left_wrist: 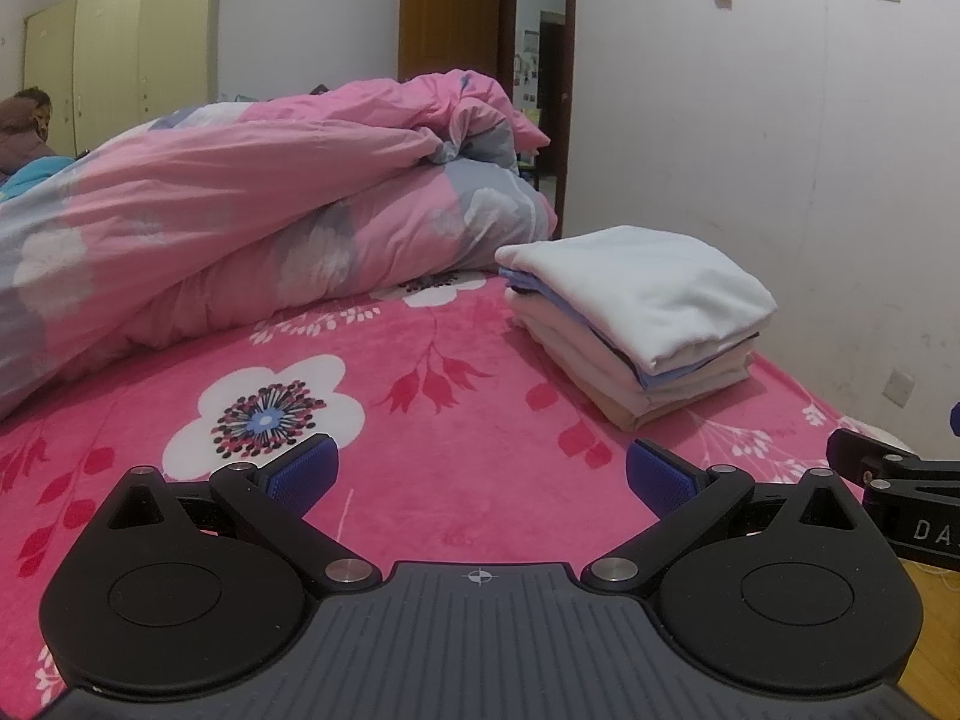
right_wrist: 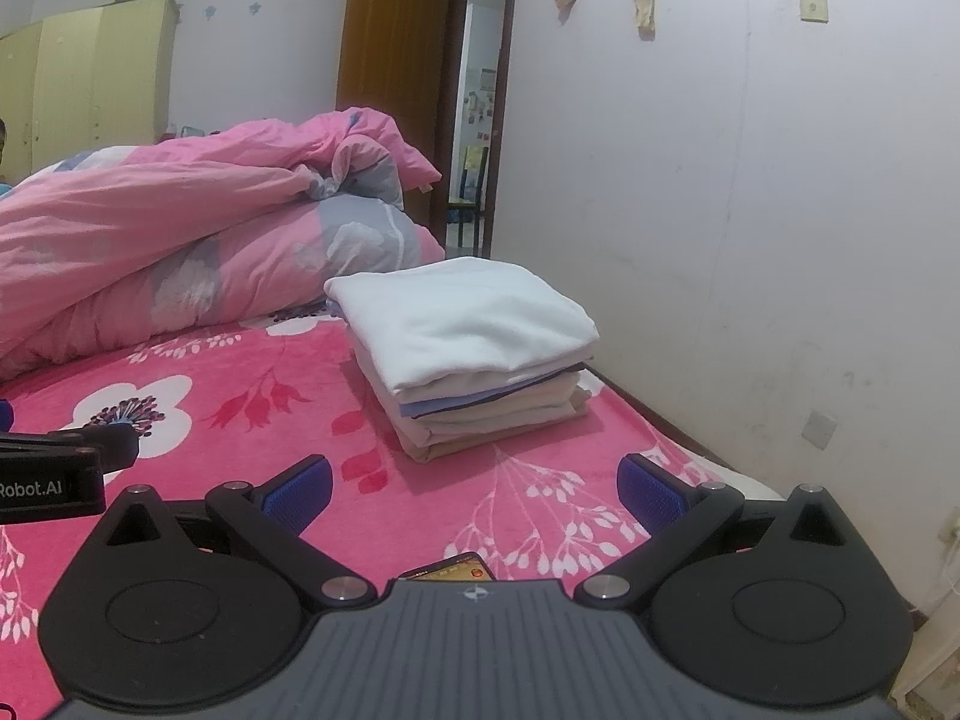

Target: Fold clothes

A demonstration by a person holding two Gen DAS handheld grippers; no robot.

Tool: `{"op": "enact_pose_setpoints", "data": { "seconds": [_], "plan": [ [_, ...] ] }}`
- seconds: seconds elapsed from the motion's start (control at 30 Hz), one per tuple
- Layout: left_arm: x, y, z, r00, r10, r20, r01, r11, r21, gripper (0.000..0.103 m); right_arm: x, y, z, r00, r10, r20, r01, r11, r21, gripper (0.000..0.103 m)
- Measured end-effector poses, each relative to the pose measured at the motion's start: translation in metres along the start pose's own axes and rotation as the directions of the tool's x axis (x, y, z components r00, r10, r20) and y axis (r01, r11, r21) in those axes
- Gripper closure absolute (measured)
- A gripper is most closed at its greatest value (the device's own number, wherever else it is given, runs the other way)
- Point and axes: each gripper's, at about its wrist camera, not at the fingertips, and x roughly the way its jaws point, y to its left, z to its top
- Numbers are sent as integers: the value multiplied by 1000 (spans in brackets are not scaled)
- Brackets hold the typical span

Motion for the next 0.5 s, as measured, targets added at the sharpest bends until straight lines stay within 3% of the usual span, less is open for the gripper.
{"op": "enact_pose_setpoints", "data": {
  "seconds": [0.5],
  "plan": [
    [0,2,0,1000,3,-2,-3,1000,-6,0,1,0,0,1000,1,-2,-1,1000,1,0]
  ]
}}
